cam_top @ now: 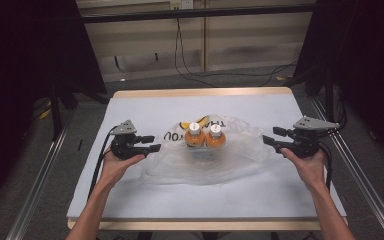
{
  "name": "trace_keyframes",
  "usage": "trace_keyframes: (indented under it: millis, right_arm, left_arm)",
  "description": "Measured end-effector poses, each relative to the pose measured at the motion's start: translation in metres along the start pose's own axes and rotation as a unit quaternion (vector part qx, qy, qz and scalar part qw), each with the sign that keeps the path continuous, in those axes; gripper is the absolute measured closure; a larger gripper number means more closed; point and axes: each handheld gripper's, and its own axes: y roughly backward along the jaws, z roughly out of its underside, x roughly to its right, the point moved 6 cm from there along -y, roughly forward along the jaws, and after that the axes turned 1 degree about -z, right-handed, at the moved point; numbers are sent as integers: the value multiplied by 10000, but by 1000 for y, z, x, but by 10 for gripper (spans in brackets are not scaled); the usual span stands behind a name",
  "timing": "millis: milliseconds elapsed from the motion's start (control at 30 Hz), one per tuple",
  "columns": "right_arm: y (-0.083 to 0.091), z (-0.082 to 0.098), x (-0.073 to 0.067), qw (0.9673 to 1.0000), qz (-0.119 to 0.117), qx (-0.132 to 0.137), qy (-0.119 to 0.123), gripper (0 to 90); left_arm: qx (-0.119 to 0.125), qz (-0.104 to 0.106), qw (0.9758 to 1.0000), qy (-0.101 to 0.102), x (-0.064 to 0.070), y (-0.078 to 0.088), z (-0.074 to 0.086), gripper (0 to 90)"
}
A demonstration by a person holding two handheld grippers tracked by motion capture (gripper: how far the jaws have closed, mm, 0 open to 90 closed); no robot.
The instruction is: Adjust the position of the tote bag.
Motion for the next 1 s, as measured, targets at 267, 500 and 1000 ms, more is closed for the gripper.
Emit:
trace_keyframes:
  millis: [267,500,1000]
  right_arm:
    - [-20,-16,-37,9971,-613,-80,443,690]
    - [-45,-24,-56,9920,-1024,-339,656,855]
    - [-93,-12,-63,9846,-1319,-916,694,900]
  left_arm:
    - [2,259,9994,-232,16,-13,-13,763]
    - [-161,460,9978,-452,32,-37,-21,827]
    - [-798,429,9945,-521,30,-81,-9,841]
